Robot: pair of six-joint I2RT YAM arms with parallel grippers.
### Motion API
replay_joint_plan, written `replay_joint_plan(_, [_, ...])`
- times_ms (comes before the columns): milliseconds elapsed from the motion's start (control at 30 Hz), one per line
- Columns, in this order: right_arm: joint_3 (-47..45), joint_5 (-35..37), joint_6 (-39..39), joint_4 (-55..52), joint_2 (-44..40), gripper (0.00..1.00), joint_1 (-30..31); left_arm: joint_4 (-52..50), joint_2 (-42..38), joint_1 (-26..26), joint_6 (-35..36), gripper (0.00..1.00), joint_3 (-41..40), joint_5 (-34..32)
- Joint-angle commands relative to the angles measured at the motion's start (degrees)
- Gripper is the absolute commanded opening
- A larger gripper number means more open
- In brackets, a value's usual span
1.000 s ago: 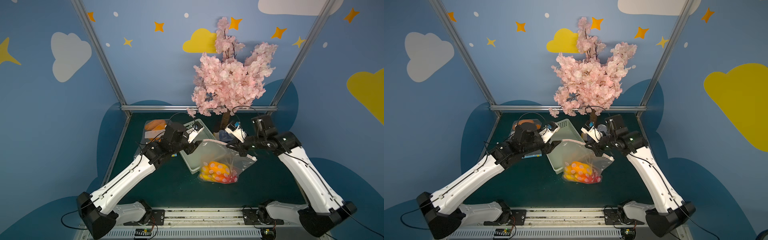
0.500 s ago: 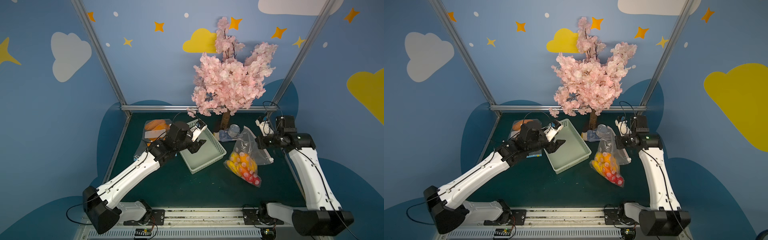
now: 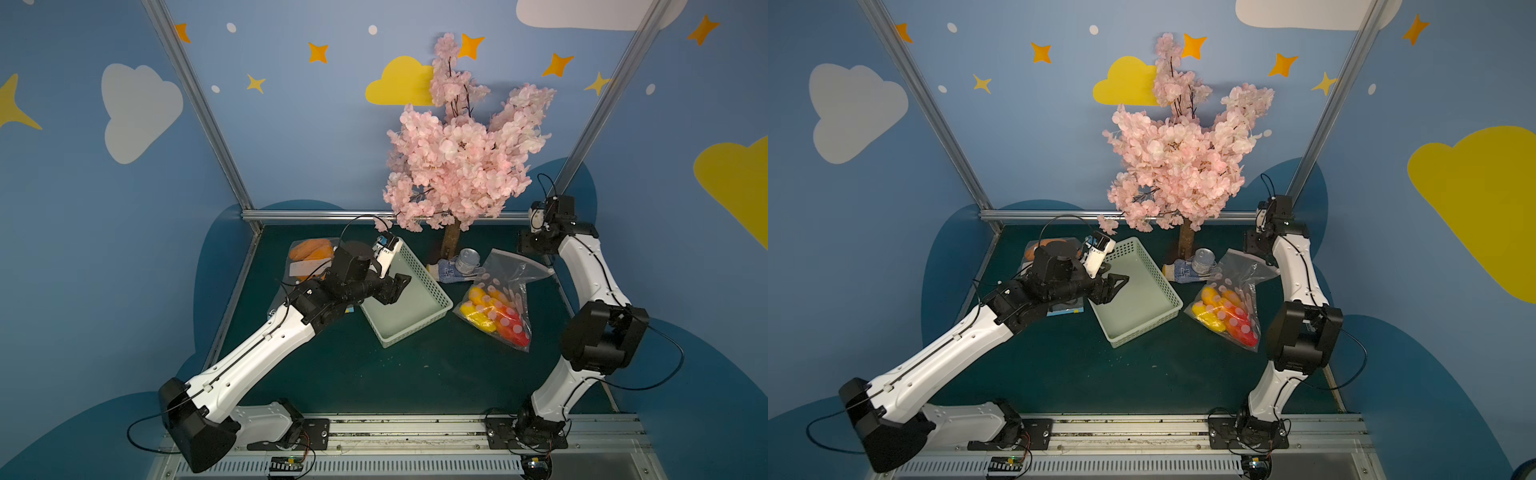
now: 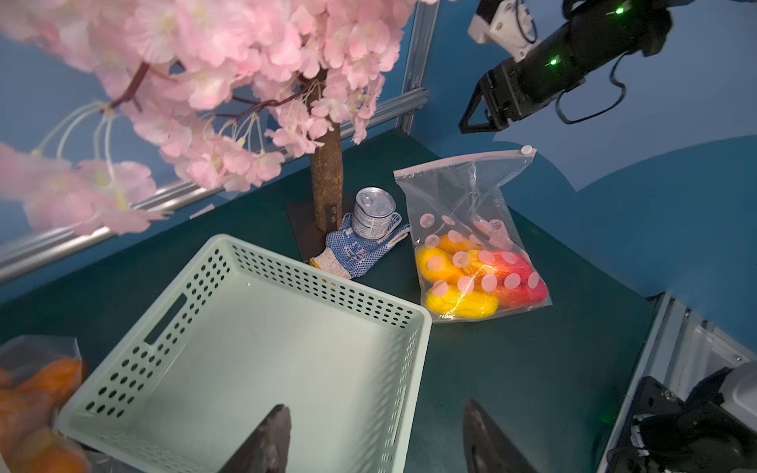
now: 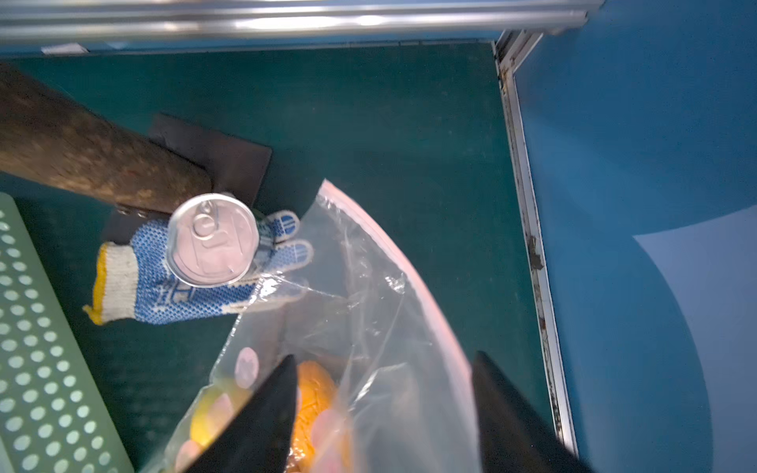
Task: Place the mango in a zip-top bag and seal the zipper
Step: Place the zipper food storage bag at the center of the board, then reset both arms
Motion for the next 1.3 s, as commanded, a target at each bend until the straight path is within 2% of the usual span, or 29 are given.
replay_joint_plan(0, [4.64,0.44,5.45,-1.38,-2.08,0.82,1.69,-3.25,-1.21,4.43,-12.28,0.69,0.29,0.75])
replay_joint_plan(67, [2.86,5.85,10.54,0.77,-4.34,0.82,3.06,-2.50,-2.42,7.42,-17.26,0.73,-1.34,0.85])
replay_joint_plan(100, [1.43,8.87,14.58,1.19,-5.56,0.83,3.49,-2.76,-2.90,8.86,-19.17,0.95,-1.86,0.47])
replay_joint_plan(133, [-0.33,11.76,18.68,0.63,-7.22,0.83,3.94,-3.27,-3.53,10.34,-21.11,1.00,-2.31,0.01])
replay_joint_plan(167, [-1.79,13.28,22.62,-1.44,-9.36,0.83,4.16,-4.23,-4.24,11.74,-22.77,1.00,-2.75,-1.21])
replay_joint_plan(233, [-7.86,12.79,22.74,-2.27,-14.80,0.83,4.84,-6.99,-6.51,13.15,-26.22,1.00,-3.90,-8.31])
replay_joint_plan(267, [-13.94,12.74,22.59,1.66,-19.02,0.83,5.52,-8.22,-7.90,13.63,-27.48,1.00,-4.88,-12.52])
replay_joint_plan(333, [-26.79,12.56,28.29,11.37,-27.37,0.83,5.72,-9.21,-9.68,13.83,-26.91,1.00,-7.06,-19.43])
replay_joint_plan(367, [-35.19,10.77,25.68,20.45,-31.75,0.83,5.43,-10.66,-9.93,13.87,-26.36,1.00,-7.96,-23.86])
replay_joint_plan(400, [-40.81,10.44,26.57,24.99,-35.75,0.83,5.12,-12.57,-9.91,13.77,-27.00,1.00,-8.99,-29.81])
replay_joint_plan(467, [-47.75,18.15,29.64,28.19,-38.92,0.84,5.31,-14.08,-9.98,13.69,-27.92,1.00,-12.11,-40.58])
replay_joint_plan(500, [-50.95,19.97,30.59,30.77,-39.65,0.85,4.73,-12.29,-10.36,13.91,-26.56,1.00,-14.67,-44.12])
replay_joint_plan(567, [-59.30,20.11,26.15,41.09,-41.76,0.85,3.27,-3.30,-12.44,14.40,-19.08,1.00,-22.85,-49.77])
replay_joint_plan(667, [-67.10,19.23,14.18,53.97,-40.77,0.85,3.09,13.83,-15.83,18.24,-4.01,1.00,-34.49,-46.45])
replay_joint_plan(767, [-63.25,21.12,14.48,47.32,-35.10,0.85,3.11,24.97,-15.68,24.75,3.75,1.00,-42.08,-38.18])
replay_joint_plan(833, [-60.22,19.86,11.95,44.24,-30.19,0.85,3.00,27.58,-13.10,30.00,3.44,1.00,-43.73,-32.58])
replay_joint_plan(933, [-61.38,16.34,9.50,50.95,-24.62,0.85,3.09,30.58,-5.92,34.97,0.71,1.00,-43.64,-26.94])
replay_joint_plan(1000, [-61.87,13.21,5.47,55.09,-22.03,0.85,3.39,36.28,-1.66,36.12,1.33,1.00,-43.99,-23.15])
replay_joint_plan(1067, [-60.08,11.01,4.84,51.98,-20.05,0.85,3.27,44.88,2.93,36.60,3.37,1.00,-44.89,-20.55])
replay_joint_plan(1267, [-69.91,3.20,-2.23,62.59,-24.91,0.85,5.92,62.54,13.26,37.40,7.21,1.00,-46.72,-12.47])
